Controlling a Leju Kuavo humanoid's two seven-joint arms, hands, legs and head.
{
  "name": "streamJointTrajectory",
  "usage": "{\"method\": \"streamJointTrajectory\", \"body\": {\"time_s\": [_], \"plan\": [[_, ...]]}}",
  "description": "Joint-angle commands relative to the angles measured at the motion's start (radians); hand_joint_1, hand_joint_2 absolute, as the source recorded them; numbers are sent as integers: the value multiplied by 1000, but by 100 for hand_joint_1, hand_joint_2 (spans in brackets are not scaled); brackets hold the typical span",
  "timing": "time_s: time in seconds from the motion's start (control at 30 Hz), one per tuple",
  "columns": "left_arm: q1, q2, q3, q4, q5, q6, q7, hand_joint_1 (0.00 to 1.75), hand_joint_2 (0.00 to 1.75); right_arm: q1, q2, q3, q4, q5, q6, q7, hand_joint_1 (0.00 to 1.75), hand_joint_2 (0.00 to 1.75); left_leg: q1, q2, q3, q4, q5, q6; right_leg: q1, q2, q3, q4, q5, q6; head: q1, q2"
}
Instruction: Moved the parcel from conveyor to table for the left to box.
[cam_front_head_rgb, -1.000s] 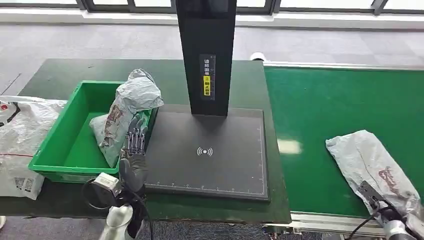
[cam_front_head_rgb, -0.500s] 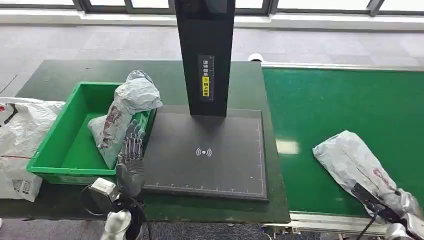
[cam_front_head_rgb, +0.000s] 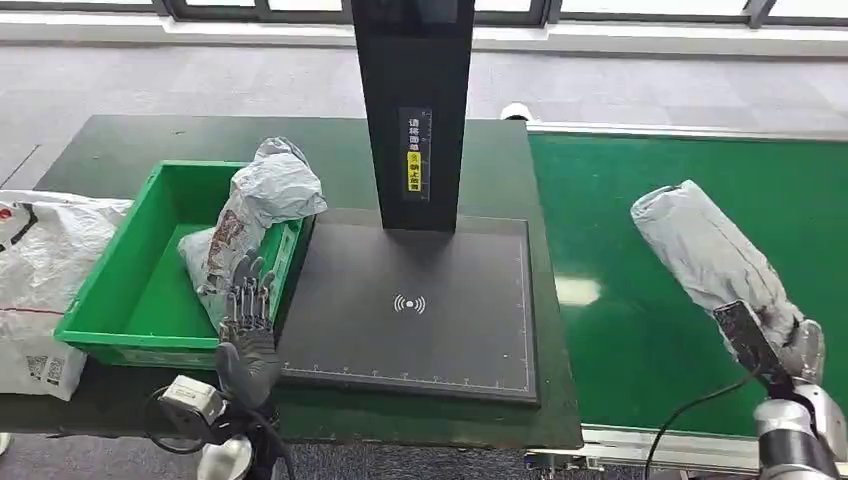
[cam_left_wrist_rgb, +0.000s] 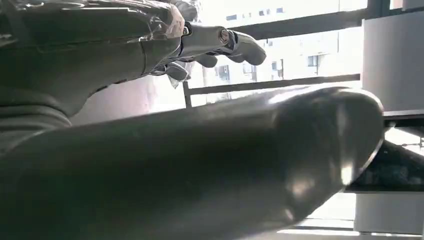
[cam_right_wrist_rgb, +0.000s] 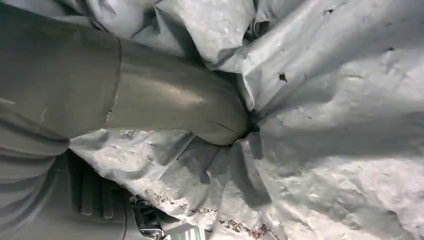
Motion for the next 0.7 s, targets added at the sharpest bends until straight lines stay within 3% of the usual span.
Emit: {"method": "streamJointTrajectory", "body": {"time_s": [0.03, 0.13, 0.67, 0.7], "plan": [[6, 3, 53, 10, 10, 16, 2, 0, 0, 112, 117, 12, -348, -412, 181, -105, 175, 175, -1, 3, 2, -4, 2, 0, -1, 3, 1, -3, 2, -1, 0, 0], [13, 2, 56, 2, 15, 15, 2, 0, 0, 160, 154, 119, -470, -458, 190, -105, 175, 175, -1, 4, 2, -3, 0, 0, -1, 4, 0, -2, 1, -1, 0, 0], [13, 2, 56, 2, 15, 15, 2, 0, 0, 160, 154, 119, -470, -458, 190, -105, 175, 175, -1, 4, 1, -3, 0, 0, 0, 4, -1, -1, 1, -1, 0, 0], [-4, 3, 62, 11, 34, 0, 2, 0, 0, 199, 124, 371, -549, -359, 244, -105, 175, 175, -1, 6, 2, -4, 1, 0, -1, 5, -1, -2, 2, -1, 0, 0]]}}
